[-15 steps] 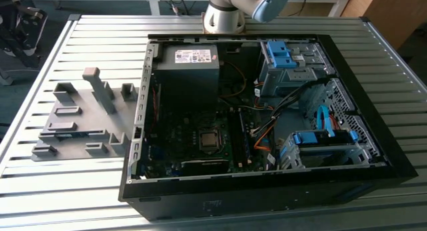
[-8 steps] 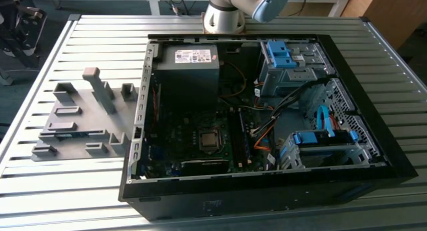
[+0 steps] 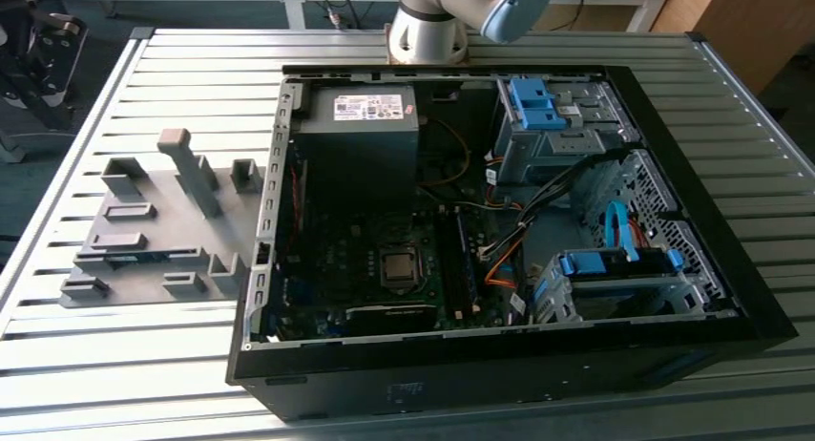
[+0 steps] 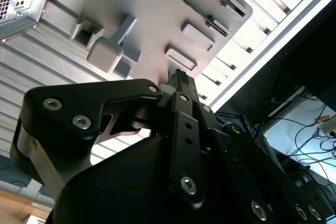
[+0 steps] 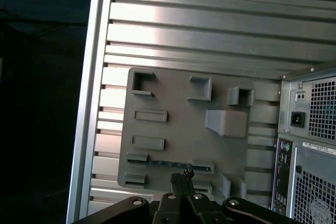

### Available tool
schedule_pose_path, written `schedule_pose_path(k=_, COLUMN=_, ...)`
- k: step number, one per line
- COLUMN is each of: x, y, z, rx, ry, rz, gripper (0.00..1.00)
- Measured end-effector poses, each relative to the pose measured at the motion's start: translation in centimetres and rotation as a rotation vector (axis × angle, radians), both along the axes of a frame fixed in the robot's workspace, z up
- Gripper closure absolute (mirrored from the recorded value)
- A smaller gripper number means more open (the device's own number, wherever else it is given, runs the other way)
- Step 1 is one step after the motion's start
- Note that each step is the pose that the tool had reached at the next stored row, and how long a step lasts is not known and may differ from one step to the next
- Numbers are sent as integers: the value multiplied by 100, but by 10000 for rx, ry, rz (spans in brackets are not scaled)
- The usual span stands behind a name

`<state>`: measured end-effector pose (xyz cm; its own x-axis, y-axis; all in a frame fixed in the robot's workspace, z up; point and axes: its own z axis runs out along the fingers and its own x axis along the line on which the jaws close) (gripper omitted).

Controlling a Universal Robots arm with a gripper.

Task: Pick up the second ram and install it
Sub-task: 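Pick up the second ram and move it above second insertion slot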

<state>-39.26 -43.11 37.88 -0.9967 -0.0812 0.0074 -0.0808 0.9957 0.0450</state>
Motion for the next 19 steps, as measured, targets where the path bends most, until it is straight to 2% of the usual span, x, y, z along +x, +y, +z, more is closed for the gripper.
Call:
schedule_pose_path(k=8, x=-38, y=0, z=-4, rx=0, ry=-1, rz=385, gripper=89)
schedule_pose_path(k=19, x=-60, y=0, z=-15, rx=-14, ry=1, rz=1889, gripper=89)
